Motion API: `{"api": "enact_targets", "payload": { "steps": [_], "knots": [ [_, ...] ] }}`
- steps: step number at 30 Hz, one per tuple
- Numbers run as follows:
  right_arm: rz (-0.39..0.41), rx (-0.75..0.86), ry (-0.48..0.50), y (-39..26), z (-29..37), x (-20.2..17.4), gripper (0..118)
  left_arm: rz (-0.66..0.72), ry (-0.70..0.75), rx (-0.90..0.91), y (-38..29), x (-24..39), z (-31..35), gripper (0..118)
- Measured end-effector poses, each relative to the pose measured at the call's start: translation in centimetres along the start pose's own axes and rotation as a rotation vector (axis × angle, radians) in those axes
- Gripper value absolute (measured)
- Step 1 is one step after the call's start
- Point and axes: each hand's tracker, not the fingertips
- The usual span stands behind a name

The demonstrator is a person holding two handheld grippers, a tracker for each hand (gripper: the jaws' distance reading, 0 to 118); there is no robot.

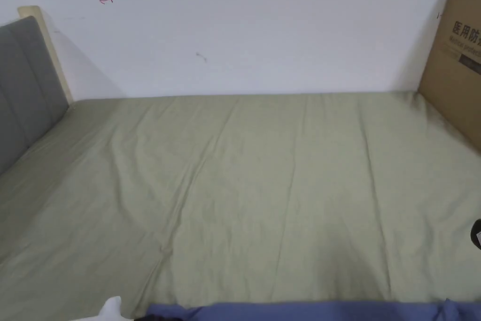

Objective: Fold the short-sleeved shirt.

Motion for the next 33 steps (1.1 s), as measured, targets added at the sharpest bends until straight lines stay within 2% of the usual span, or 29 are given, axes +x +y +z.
{"api": "enact_targets", "payload": {
  "steps": [2,3,5,8,10,12,16,18,19,20,21,22,23,25,29,31,33],
  "knots": [
    [-0.006,0.008,-0.007,-0.1,-0.3,-0.1,5,-0.128,0.095,0.052,1.4,2.4,0.7,8],
    [-0.016,0.006,-0.008,-0.1,-0.5,-0.1,5,-0.164,0.122,0.064,0.6,1.7,0.6,8],
    [-0.062,0.002,0.009,-0.1,-0.6,0.4,5,-0.267,0.217,0.089,1.2,3.8,1.3,8],
    [-0.082,0.005,0.018,-0.2,-0.5,0.7,5,-0.52,0.636,0.184,0.1,7.8,5.2,8],
    [-0.078,0.003,0.022,-0.4,-0.3,0.8,5,-0.62,0.772,0.212,-0.3,9.3,5.4,8],
    [-0.065,-0.013,0.022,-0.6,-0.3,1.1,5,-0.596,0.717,0.193,-1.4,11.3,5.7,8],
    [-0.07,-0.028,0.027,-0.9,0.2,1.6,5,-0.481,0.385,0.112,-2.5,15.5,4.2,9],
    [-0.08,-0.026,0.031,-0.9,0.4,1.7,5,-0.428,0.287,0.036,-2.7,17.1,2.6,9],
    [-0.083,-0.023,0.032,-0.9,0.5,1.8,5,-0.41,0.253,0.001,-3.4,18.5,0.9,14],
    [-0.086,-0.023,0.032,-0.9,0.7,2.0,5,-0.397,0.236,-0.016,-3.5,19.1,-0.4,25],
    [-0.088,-0.023,0.032,-0.9,0.8,2.1,5,-0.384,0.237,-0.041,-3.6,19.7,-1.6,46],
    [-0.091,-0.026,0.034,-0.9,0.9,2.2,5,-0.366,0.263,-0.093,-3.5,19.7,-3.6,84],
    [-0.093,-0.028,0.035,-0.9,1.0,2.3,5,-0.35,0.277,-0.123,-4.1,20.1,-5.5,98],
    [-0.091,-0.034,0.038,-1.0,1.1,2.4,5,-0.313,0.235,-0.169,-4.5,20.2,-8.7,97],
    [-0.084,-0.05,0.038,-1.2,1.2,2.6,5,-0.214,-0.02,-0.185,-4.9,20.3,-10.7,97],
    [-0.078,-0.056,0.043,-1.3,1.2,2.6,5,-0.257,-0.02,-0.134,-4.5,20.4,-9.3,99],
    [-0.066,-0.061,0.045,-1.3,1.1,2.6,5,-0.349,0.111,-0.076,-4.1,20.5,-7.5,98]
  ]
}}
